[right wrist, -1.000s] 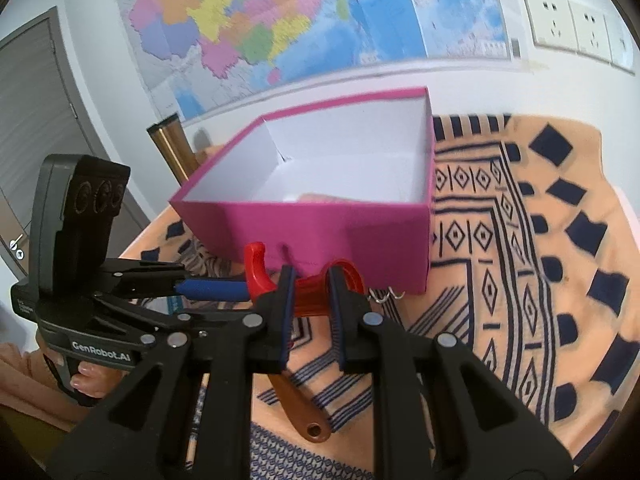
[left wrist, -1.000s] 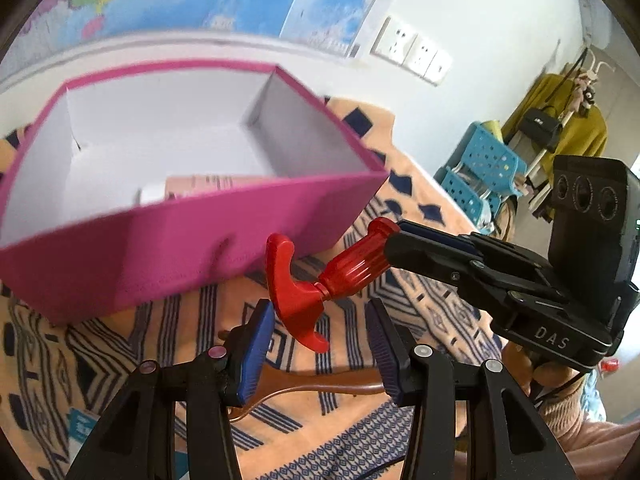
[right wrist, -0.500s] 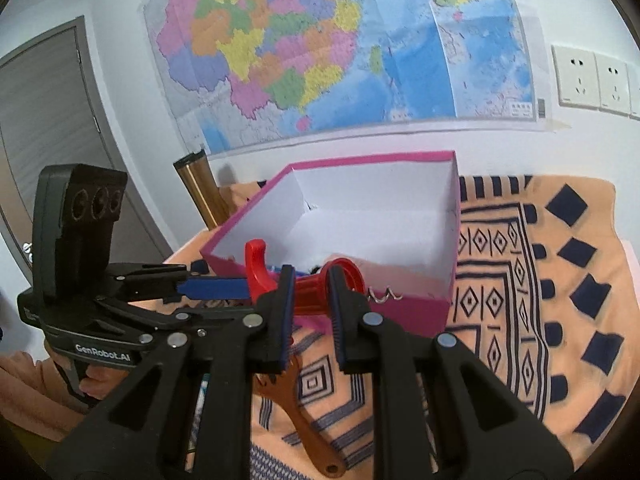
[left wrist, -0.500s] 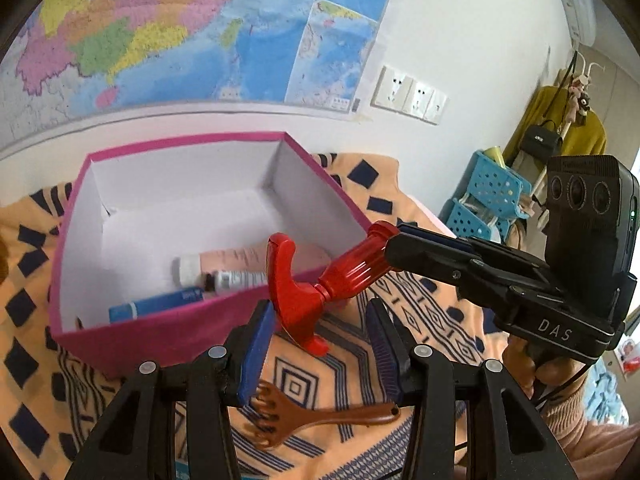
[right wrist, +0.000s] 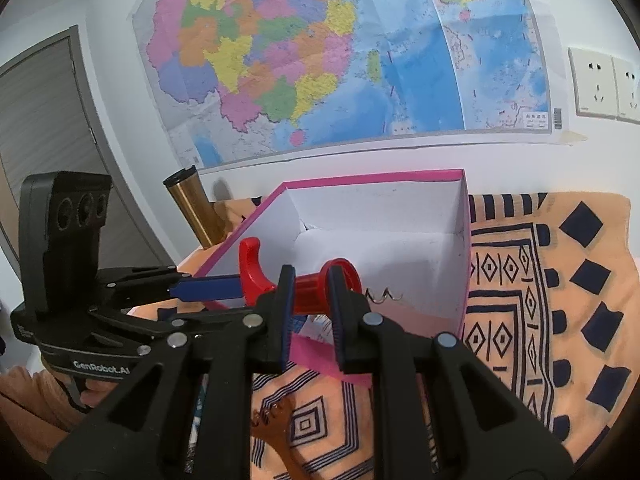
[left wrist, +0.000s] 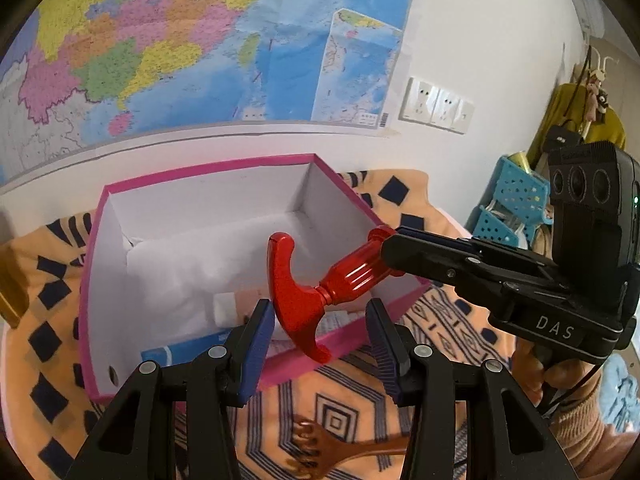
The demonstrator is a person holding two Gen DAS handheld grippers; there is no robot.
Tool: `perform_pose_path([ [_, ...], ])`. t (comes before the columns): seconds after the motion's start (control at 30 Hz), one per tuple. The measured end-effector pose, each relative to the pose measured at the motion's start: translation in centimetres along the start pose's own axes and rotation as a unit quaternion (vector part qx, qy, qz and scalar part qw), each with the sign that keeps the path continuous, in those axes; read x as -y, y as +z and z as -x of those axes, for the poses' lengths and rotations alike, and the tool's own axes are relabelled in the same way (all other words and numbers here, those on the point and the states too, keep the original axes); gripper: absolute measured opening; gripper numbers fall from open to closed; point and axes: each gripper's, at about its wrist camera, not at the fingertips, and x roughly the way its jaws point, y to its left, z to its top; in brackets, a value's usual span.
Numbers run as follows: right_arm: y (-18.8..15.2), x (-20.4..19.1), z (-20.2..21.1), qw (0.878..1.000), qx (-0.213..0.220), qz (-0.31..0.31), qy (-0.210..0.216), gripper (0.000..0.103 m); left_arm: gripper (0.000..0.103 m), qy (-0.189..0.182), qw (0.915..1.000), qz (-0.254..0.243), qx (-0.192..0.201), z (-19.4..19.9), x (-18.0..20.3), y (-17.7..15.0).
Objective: Organize rigid objects
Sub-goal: 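Lift the red handle and carry it over the magenta box, then release the red handle into the box and withdraw the right gripper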
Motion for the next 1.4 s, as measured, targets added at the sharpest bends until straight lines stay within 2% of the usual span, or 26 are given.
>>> perform_pose_path([
  [0.63, -0.1, 2.5, -3.9, 0.999, -0.038, -0.028, -0.009, 0.019, 0.047, 0.018, 0.9992, 0.008, -0.036, -4.1, -1.6, 0.6],
  [0.77, -0.4, 3.0, -4.7, 0.998, -0.05, -0.03, -0.017, 0.019, 0.047, 0.022, 0.9988, 0.011, -0.043, -4.7, -1.9, 0.4],
  [0.93, -0.7, 3.5, -5.1, 0.997, -0.054, -0.026, -0.048, 0.019, 0.047, 0.025, 0.9983, 0.02, -0.049, -5.2, -2.3, 0.1],
  [1.23, -1.3, 3.0, -4.3, 0.996, -0.051, -0.002, -0.068, 0.019, 0.049, 0.027, 0.9995, -0.001, -0.015, -3.4, -1.6, -0.6],
  [1.4, -1.8, 2.8, -3.5, 0.997, -0.044, -0.003, -0.069, 0.024, 0.059, 0.029, 0.9995, 0.0, 0.01, -1.7, -1.7, -1.2],
])
